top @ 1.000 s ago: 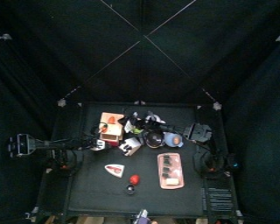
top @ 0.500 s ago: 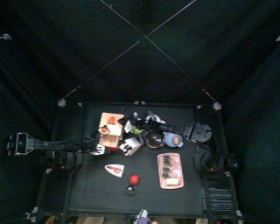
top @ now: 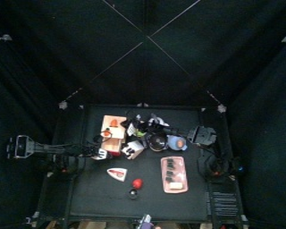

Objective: Open drawer

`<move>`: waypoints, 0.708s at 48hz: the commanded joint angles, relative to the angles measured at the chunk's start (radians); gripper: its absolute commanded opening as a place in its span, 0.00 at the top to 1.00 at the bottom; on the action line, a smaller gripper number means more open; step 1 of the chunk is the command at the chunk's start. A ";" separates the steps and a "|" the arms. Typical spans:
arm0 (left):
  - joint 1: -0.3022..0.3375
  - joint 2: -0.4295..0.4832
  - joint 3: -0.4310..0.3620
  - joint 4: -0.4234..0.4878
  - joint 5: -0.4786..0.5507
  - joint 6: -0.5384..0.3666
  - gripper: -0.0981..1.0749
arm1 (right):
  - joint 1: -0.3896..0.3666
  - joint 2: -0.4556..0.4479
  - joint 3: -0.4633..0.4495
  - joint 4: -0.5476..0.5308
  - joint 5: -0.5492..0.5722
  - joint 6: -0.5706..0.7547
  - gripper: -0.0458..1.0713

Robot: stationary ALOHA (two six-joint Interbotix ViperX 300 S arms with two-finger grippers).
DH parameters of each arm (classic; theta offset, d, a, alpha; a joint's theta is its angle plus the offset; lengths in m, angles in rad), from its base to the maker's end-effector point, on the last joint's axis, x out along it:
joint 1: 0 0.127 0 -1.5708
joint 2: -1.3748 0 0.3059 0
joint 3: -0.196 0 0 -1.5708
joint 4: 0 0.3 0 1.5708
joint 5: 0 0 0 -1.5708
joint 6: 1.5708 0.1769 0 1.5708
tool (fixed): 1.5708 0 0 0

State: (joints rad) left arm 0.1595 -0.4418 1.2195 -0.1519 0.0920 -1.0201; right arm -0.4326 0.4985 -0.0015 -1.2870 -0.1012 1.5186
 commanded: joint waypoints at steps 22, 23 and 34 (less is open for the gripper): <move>-0.006 -0.011 -0.014 0.025 -0.005 0.006 0.19 | 0.000 -0.017 0.002 -0.002 0.003 0.000 0.74; -0.008 -0.014 -0.015 0.025 -0.005 0.006 0.19 | 0.000 -0.017 0.002 -0.002 0.003 0.000 0.74; -0.009 -0.095 -0.009 0.035 0.015 0.009 0.19 | 0.002 -0.017 -0.002 -0.002 0.003 0.000 0.74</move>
State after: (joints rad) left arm 0.1503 -0.4985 1.2195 -0.1227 0.0982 -1.0124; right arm -0.4295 0.4985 -0.0015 -1.2885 -0.1012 1.5186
